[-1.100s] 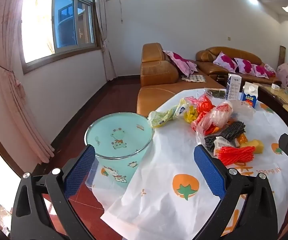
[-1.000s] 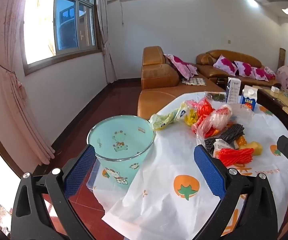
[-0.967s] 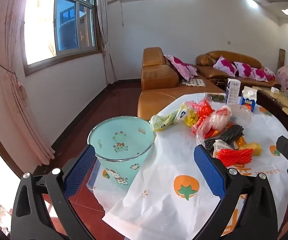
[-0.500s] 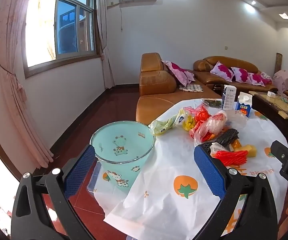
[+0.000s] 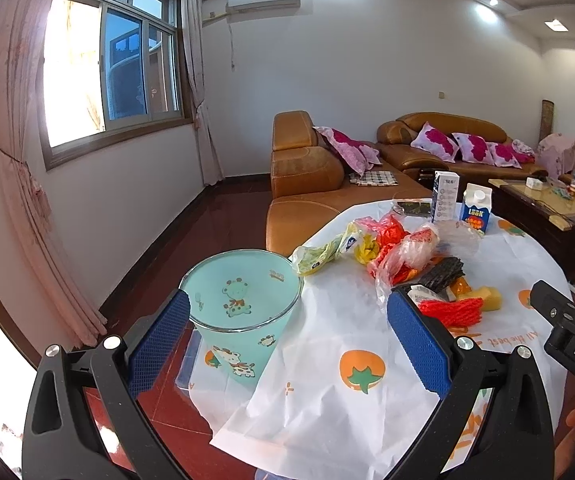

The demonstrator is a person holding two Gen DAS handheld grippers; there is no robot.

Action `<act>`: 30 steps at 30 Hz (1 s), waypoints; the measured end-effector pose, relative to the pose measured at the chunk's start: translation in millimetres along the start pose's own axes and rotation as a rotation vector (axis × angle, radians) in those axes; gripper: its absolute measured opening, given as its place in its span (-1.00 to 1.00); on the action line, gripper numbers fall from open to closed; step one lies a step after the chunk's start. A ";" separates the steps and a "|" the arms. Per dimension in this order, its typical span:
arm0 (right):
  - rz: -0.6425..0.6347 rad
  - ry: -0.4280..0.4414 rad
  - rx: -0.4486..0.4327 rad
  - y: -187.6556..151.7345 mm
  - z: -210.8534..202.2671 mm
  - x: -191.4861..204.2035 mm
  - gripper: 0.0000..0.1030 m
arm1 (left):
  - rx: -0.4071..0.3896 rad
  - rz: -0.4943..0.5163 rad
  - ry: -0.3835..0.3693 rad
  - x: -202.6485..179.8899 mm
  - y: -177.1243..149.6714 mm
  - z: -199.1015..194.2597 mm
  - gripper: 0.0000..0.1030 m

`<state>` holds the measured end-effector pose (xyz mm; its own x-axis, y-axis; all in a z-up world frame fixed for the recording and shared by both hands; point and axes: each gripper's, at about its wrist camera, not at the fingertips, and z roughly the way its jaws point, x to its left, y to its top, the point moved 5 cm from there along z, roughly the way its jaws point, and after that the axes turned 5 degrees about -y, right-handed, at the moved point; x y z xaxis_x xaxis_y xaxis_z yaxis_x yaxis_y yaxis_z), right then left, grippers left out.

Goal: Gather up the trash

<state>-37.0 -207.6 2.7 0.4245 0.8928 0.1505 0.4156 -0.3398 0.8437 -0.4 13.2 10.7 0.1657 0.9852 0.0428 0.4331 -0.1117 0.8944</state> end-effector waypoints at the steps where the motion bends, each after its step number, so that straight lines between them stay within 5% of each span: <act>1: -0.001 0.000 0.000 0.2 0.3 0.1 0.92 | -0.002 0.002 -0.002 -0.9 0.3 -1.3 0.88; 30: -0.003 -0.001 -0.006 1.6 -4.1 1.1 0.92 | 0.001 0.001 -0.008 -1.8 -0.5 -1.5 0.89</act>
<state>-39.2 -205.9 6.3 0.4239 0.8936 0.1477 0.4117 -0.3353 0.8474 -2.2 11.7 10.8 0.1730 0.9841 0.0403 0.4339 -0.1129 0.8939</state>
